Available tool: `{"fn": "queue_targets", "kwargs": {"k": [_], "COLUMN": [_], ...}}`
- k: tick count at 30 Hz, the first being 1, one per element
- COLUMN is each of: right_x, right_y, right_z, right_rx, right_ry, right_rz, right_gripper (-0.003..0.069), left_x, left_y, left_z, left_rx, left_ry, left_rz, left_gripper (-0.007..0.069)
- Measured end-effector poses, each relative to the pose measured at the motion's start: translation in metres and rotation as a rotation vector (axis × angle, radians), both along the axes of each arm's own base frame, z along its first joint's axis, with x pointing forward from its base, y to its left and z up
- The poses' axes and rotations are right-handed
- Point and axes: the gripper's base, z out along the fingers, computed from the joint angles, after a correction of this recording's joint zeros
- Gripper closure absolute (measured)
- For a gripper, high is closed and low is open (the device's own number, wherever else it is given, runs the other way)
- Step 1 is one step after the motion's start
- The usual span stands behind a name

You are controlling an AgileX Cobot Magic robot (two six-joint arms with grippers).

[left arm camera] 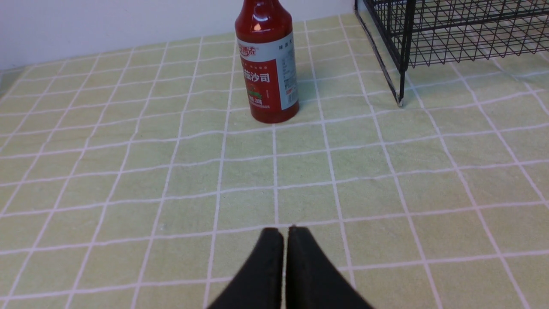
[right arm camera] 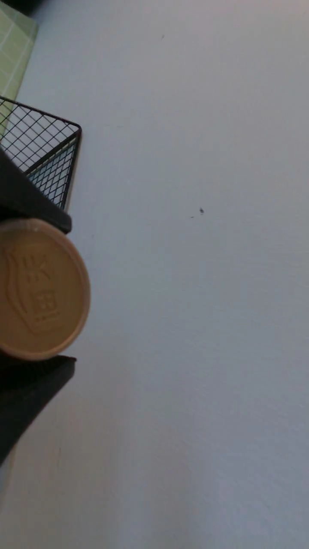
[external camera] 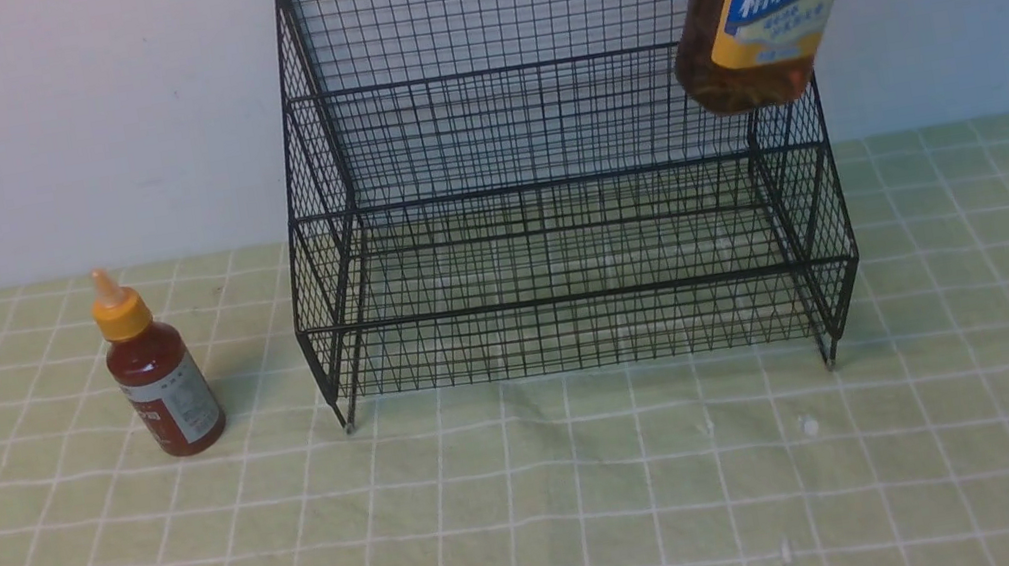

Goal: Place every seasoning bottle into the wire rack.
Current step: Use the right arm to put the condiment bottle back on the shelf

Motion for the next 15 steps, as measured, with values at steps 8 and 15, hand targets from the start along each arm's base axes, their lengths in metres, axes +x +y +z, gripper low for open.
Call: {"fn": "queue_targets", "kwargs": {"k": [8, 15], "right_x": [0.006, 0.007], "right_y": [0.031, 0.036], "right_z": [-0.015, -0.015], "right_rx": [-0.082, -0.091], "right_ry": [0.006, 0.019], "right_rz": [0.043, -0.009], "right_gripper": [0.0333, 0.0333], "left_x": [0.0, 0.0], "left_y": [0.0, 0.0], "left_z": [0.0, 0.0], "left_rx": [0.0, 0.0], "left_ry": [0.0, 0.0], "left_rz": [0.0, 0.0], "left_gripper": [0.063, 0.063]}}
